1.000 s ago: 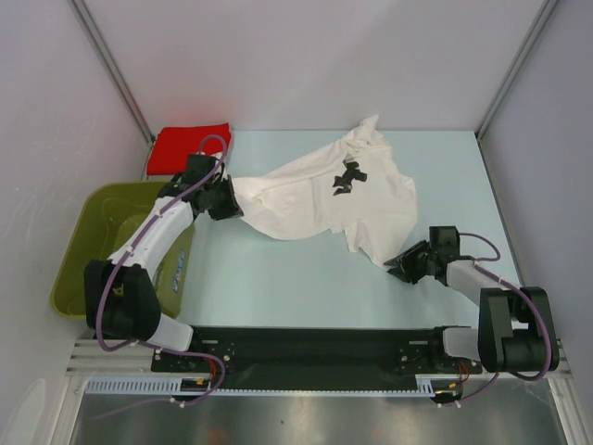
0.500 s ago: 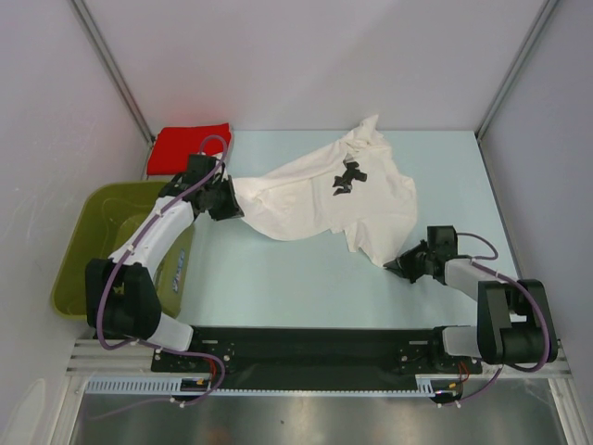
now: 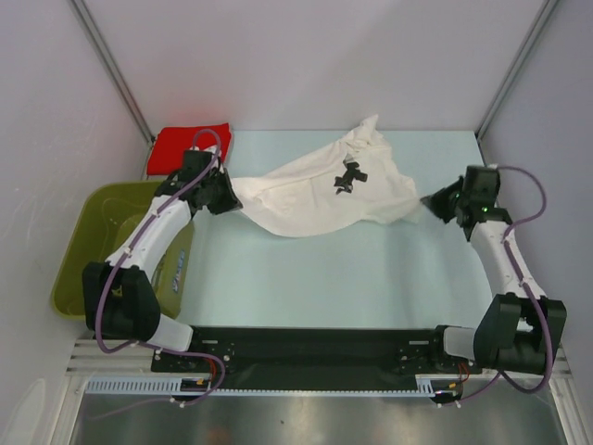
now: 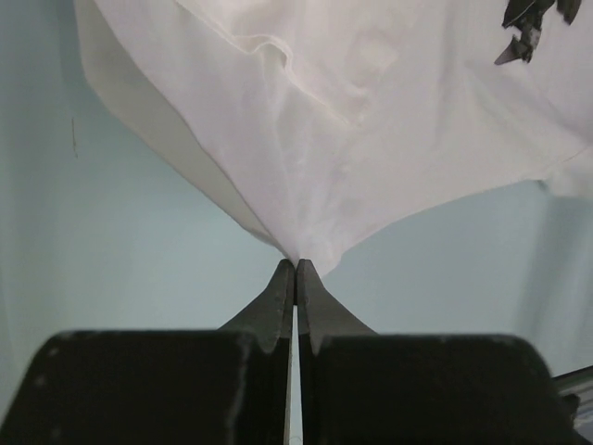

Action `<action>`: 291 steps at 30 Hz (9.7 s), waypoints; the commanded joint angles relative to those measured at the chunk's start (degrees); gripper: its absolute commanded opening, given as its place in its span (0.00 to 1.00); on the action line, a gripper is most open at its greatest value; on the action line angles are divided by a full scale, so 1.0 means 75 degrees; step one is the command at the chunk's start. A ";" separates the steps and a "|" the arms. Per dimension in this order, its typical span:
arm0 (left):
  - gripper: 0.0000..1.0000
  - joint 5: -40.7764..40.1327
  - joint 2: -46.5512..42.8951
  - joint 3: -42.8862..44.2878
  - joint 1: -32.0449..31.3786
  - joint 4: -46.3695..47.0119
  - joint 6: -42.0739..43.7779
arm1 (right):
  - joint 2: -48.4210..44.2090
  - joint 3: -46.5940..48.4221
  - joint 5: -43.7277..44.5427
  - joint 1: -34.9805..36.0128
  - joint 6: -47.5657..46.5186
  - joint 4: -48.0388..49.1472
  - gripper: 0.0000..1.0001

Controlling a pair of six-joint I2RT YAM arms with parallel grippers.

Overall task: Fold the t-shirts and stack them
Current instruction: Flatten the tshirt out

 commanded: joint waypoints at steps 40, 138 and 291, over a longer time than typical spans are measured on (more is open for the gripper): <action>0.00 0.0831 0.1611 1.0226 0.0432 0.2154 -0.4212 | 0.2648 1.1205 -0.1069 -0.3550 0.1672 0.4041 0.00; 0.12 0.2373 0.7232 0.7868 0.1017 0.3362 -0.2698 | 0.7183 0.8474 -0.2394 -0.1194 -0.0367 0.2775 0.00; 0.30 0.0767 0.7912 0.6907 0.0607 0.2858 -0.1432 | 0.2097 0.2041 -0.1772 0.1946 -0.3508 -0.3013 0.70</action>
